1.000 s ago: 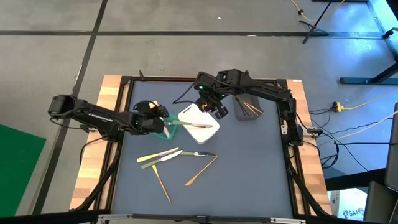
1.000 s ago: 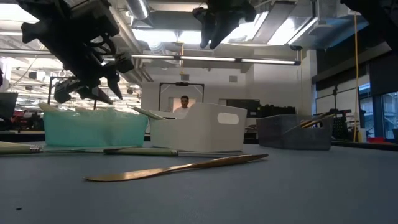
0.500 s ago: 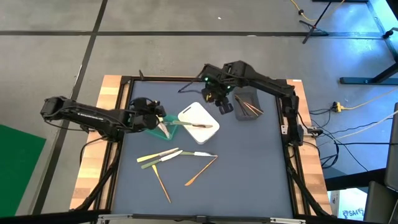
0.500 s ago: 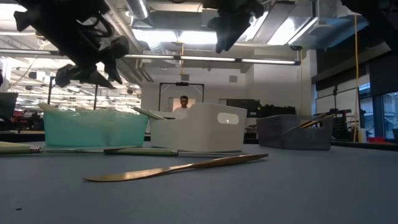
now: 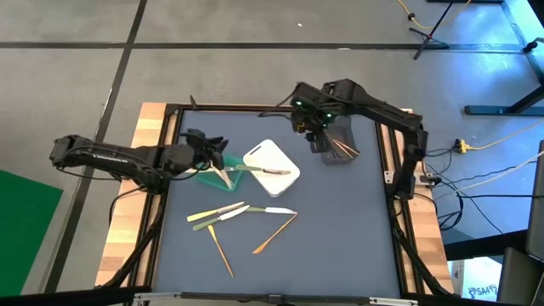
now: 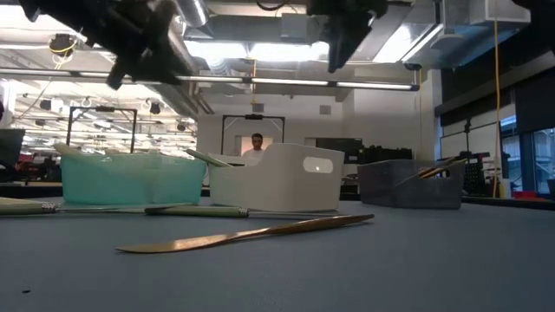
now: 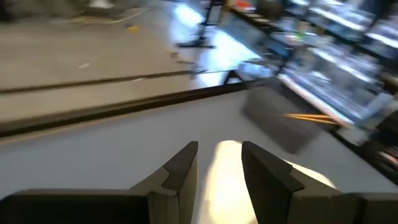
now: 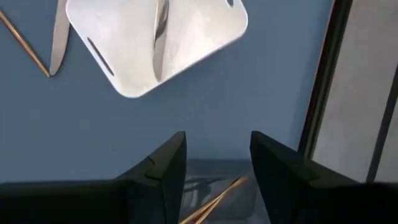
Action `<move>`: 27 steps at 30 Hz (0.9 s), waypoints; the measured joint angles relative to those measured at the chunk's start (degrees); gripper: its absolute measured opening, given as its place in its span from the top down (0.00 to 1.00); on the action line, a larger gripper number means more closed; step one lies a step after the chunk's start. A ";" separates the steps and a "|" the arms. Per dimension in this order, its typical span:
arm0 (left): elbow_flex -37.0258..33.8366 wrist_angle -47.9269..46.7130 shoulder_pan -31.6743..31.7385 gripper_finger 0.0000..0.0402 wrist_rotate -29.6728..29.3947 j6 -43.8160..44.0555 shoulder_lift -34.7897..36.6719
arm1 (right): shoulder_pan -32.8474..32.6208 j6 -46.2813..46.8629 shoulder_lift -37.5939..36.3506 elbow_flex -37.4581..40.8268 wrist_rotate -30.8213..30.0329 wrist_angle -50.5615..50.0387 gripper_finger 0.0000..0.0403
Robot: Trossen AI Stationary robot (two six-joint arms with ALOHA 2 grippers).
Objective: Sort silverware by color (type)
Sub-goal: Put the left green table knife into the white bin
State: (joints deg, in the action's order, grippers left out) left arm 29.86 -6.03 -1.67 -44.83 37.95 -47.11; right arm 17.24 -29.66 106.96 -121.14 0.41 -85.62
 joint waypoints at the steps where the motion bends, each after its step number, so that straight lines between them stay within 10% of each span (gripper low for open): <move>1: 0.00 1.58 0.00 0.71 1.83 -2.27 0.34 | 0.06 0.81 -1.27 1.97 -0.19 0.57 0.58; 11: 0.00 7.06 -0.12 0.71 19.30 -7.25 0.61 | 0.04 13.16 -23.15 31.32 -7.56 19.34 0.58; 27: 15.48 -6.95 -11.27 0.71 18.80 -16.94 -4.71 | 0.00 29.79 -52.75 67.81 -5.18 46.54 0.58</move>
State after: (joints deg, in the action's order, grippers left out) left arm 45.34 -12.98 -12.94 -26.03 21.01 -51.82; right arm 17.23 0.13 54.21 -53.33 -4.76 -39.08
